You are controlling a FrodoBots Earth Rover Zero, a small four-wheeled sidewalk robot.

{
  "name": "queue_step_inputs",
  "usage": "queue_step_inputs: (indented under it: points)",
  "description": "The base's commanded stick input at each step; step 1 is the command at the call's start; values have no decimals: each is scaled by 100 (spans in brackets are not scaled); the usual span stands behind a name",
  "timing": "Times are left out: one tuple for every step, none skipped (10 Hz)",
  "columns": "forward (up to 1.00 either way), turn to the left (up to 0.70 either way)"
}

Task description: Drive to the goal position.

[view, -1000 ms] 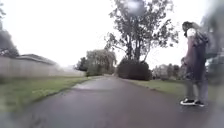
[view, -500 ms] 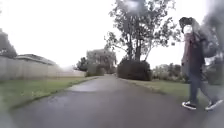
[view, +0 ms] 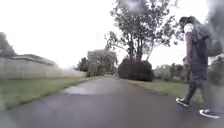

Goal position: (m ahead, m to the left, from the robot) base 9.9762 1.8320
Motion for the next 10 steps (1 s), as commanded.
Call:
queue_step_inputs:
  points:
    - [85, 0]
    - [85, 0]
    - [85, 0]
    - [85, 0]
    - [85, 0]
    - [85, 0]
    - [85, 0]
    - [85, 0]
    - [85, 0]
    - [85, 0]
